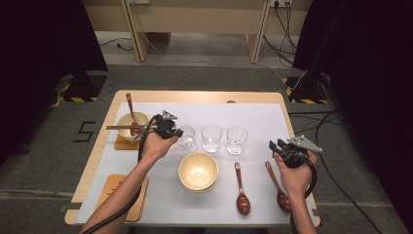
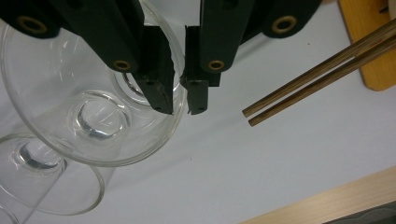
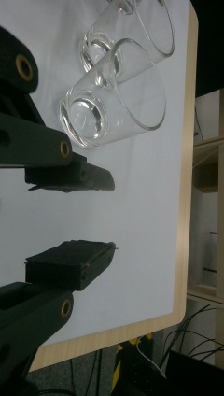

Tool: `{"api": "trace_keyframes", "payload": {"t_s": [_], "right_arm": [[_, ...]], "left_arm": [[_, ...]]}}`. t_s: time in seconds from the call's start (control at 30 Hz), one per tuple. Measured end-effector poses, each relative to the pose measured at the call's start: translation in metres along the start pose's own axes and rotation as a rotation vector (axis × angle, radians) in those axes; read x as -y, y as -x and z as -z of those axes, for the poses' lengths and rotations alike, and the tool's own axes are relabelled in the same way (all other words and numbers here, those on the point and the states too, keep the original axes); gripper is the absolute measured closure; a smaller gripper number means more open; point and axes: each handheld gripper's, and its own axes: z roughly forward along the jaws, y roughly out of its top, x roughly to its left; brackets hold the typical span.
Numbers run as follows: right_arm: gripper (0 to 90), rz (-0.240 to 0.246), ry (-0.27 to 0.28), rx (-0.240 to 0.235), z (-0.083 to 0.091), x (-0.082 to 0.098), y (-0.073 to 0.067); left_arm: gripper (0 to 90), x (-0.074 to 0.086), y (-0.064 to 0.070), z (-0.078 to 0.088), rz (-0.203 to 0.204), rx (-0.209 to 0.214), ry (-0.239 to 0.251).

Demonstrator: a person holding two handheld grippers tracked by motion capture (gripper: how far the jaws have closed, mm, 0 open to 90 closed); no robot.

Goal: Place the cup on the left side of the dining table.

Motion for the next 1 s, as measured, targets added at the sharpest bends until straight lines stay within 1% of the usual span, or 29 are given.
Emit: {"api": "trace_keyframes", "payload": {"t_s": [0.2,0.3,0.37,0.43,0.57,0.7,0.87,0.9,1.0], "right_arm": [[63.7,-0.002,0.002,0.001,0.000,0.000,0.001],[63.7,0.000,0.000,0.002,0.000,0.000,0.000],[63.6,0.000,-0.003,0.001,0.000,0.000,0.000],[63.7,0.000,-0.003,0.002,0.000,0.000,0.000],[63.6,0.001,-0.003,0.001,0.000,0.000,0.000],[63.6,0.003,-0.005,0.003,0.000,0.000,0.000],[63.6,0.004,-0.005,0.004,0.000,0.000,-0.001],[63.6,0.002,-0.005,0.003,0.000,0.000,-0.001],[63.6,0.002,-0.003,0.003,-0.001,0.000,-0.001]], "left_arm": [[81.0,0.006,-0.006,0.014,-0.012,0.000,0.004],[81.0,0.007,-0.008,0.018,-0.014,0.001,0.002],[81.0,0.010,-0.010,0.023,-0.008,0.006,0.004],[81.1,0.011,-0.011,0.025,-0.007,0.008,0.003],[81.1,0.016,-0.016,0.033,-0.019,-0.013,0.002],[81.1,0.020,-0.020,0.039,-0.027,-0.022,-0.003],[81.1,0.025,-0.025,0.046,-0.022,-0.039,-0.006],[81.1,0.027,-0.026,0.047,-0.015,-0.038,0.000],[81.1,0.029,-0.028,0.051,-0.010,-0.045,0.005]]}}
